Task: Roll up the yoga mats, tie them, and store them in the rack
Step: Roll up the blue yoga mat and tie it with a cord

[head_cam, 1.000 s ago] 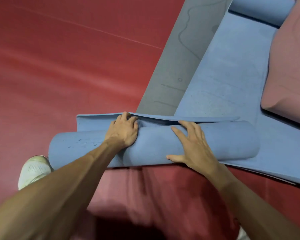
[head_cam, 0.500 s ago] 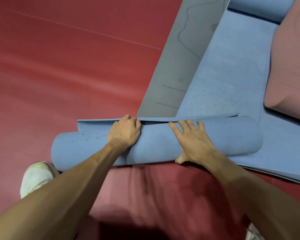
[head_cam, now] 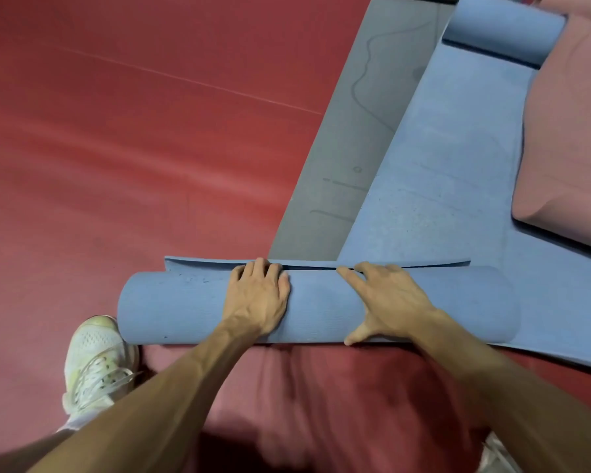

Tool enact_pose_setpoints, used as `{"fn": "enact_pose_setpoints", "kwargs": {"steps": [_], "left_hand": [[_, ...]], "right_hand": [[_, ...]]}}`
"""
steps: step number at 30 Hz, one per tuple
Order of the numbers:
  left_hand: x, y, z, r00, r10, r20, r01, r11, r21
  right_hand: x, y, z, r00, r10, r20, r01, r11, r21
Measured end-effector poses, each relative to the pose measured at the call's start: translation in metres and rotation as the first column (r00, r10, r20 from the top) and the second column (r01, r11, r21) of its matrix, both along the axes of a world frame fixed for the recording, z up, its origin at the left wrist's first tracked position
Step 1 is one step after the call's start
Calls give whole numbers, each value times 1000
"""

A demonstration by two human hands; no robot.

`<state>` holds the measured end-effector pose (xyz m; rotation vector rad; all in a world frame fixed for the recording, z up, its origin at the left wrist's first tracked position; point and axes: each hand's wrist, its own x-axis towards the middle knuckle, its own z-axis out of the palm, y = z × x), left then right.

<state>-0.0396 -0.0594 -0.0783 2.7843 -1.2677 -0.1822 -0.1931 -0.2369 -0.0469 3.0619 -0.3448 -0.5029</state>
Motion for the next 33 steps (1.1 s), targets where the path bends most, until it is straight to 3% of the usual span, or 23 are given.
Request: {"fn": "enact_pose_setpoints", "kwargs": {"steps": [3, 7, 11, 14, 17, 24, 30, 33], "left_hand": [[4, -3, -4, 1000, 6, 16, -5, 998, -55], [9, -11, 0, 999, 27, 19, -26, 999, -37], [25, -24, 1, 993, 45, -107, -34, 993, 109], [35, -33, -1, 982, 50, -182, -21, 988, 154], [45, -40, -3, 967, 72, -246, -30, 985, 170], [39, -38, 3, 976, 43, -215, -5, 985, 173], [33, -22, 10, 977, -183, -109, 203, 955, 215], [23, -18, 14, 943, -270, -193, 304, 936, 177]], "right_hand": [[-9, -2, -11, 977, -98, 189, 83, 993, 84], [7, -6, -14, 855, -367, 366, 331, 930, 160], [28, -19, -18, 858, -461, 226, 434, 886, 161], [41, -30, -21, 889, -457, 34, 446, 880, 161], [50, -35, -16, 883, -466, -49, 466, 862, 199], [46, -25, -16, 881, -469, 63, 457, 878, 138], [14, 2, -21, 865, -448, 225, 444, 893, 71], [-8, 23, -25, 832, -447, 330, 455, 889, 57]]}}
